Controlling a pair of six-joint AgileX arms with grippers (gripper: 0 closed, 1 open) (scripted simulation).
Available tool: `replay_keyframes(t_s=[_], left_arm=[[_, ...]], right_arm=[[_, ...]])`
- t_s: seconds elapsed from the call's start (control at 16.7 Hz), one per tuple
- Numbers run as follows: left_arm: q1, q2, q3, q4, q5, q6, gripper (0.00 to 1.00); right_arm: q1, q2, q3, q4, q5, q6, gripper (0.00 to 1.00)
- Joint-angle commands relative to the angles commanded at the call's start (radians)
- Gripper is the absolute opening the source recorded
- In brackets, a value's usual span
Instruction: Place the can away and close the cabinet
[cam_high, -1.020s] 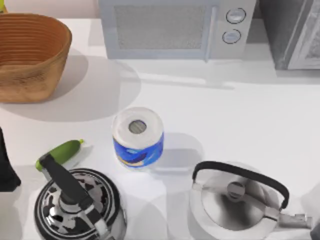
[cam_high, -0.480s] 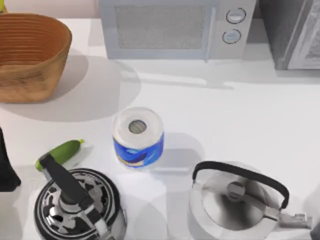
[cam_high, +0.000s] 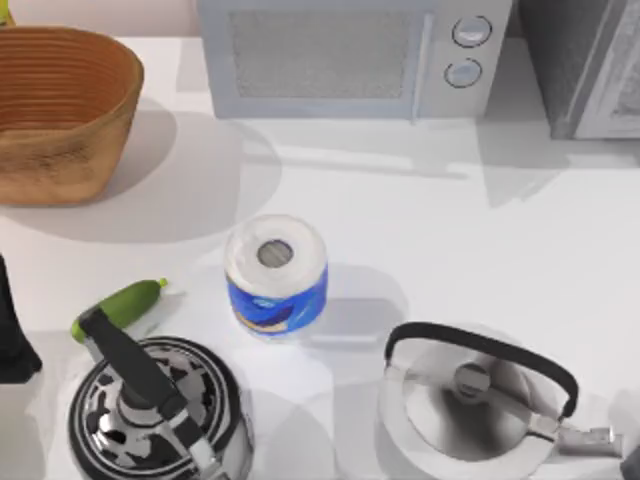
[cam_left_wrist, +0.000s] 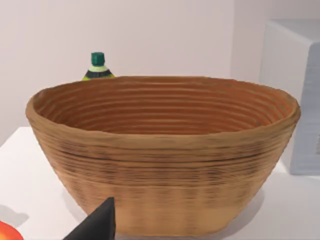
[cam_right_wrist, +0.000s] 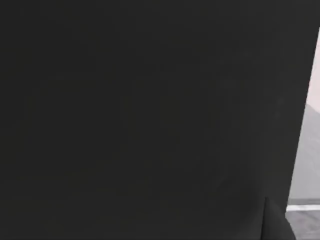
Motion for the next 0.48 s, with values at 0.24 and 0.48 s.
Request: replay_keyframes(t_s=[0.24, 0.48], left_arm=[[0.000, 0.000, 0.000, 0.000, 0.000, 0.000, 1.00], [0.000, 0.000, 0.000, 0.000, 0.000, 0.000, 1.00]], right_arm=[[0.339, -0.026, -0.012, -0.003, 0.378, 0.002, 1.00], [0.571, -0.045, -0.036, -0.011, 0.625, 0.000, 1.00]])
